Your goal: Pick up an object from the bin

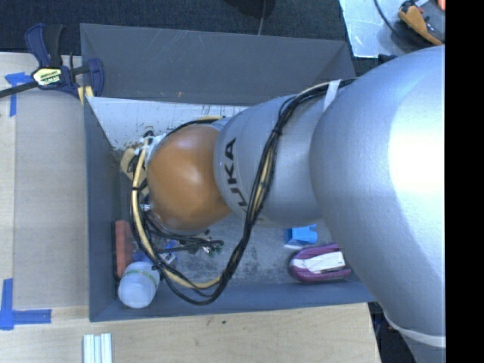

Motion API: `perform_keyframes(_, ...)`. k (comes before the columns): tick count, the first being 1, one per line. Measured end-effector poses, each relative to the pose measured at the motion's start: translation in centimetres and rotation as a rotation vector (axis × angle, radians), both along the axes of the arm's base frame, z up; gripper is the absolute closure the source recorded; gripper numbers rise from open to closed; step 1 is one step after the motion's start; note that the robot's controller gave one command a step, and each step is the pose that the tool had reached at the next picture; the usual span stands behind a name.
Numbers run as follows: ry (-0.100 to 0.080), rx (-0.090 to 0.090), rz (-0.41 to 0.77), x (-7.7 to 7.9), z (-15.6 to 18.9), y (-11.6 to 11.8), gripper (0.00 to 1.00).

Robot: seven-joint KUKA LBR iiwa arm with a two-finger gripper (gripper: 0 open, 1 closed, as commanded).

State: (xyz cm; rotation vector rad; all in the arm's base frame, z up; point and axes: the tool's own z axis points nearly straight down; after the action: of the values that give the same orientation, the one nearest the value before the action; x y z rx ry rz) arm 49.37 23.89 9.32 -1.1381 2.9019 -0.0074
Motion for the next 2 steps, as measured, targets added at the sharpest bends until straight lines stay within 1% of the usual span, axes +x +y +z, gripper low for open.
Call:
perform_keyframes(1, 0.011, -0.003, 0.001, -0.3, 3.2, 0.0, 1.00)
perform_keyframes(2, 0.004, 0.000, 0.000, -0.2, 6.1, 0.1, 1.00)
